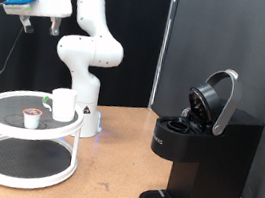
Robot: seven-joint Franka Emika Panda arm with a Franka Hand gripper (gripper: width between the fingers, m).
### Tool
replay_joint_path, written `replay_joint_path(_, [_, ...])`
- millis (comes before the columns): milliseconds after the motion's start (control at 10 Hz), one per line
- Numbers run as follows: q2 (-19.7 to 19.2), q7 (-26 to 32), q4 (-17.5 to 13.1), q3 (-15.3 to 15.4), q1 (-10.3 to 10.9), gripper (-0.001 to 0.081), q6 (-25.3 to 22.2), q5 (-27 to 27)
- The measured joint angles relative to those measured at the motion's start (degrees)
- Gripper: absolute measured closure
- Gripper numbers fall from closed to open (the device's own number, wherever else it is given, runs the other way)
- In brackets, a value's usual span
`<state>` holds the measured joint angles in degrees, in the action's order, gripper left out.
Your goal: Make a cup of coffee with the keurig machine
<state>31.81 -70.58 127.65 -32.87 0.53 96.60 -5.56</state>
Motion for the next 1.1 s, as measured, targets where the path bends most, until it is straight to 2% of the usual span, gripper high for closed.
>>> replay_joint_path(300, [-1.0, 1.1, 1.8, -0.1, 0.0, -0.0002, 3.1, 0.0])
replay_joint_path(600, [-2.5, -0.4, 3.8, -0.1, -0.3, -0.0002, 7.6, 0.0])
replay_joint_path(700, [-2.5, -0.3, 3.8, -0.1, -0.3, -0.0002, 7.5, 0.0])
replay_joint_path(1000, [-2.5, 7.8, 3.8, -0.2, -0.2, -0.0002, 6.3, -0.1])
replay_joint_path(1100, [-2.6, 9.8, 3.6, -0.2, -0.2, -0.0002, 4.4, -0.5])
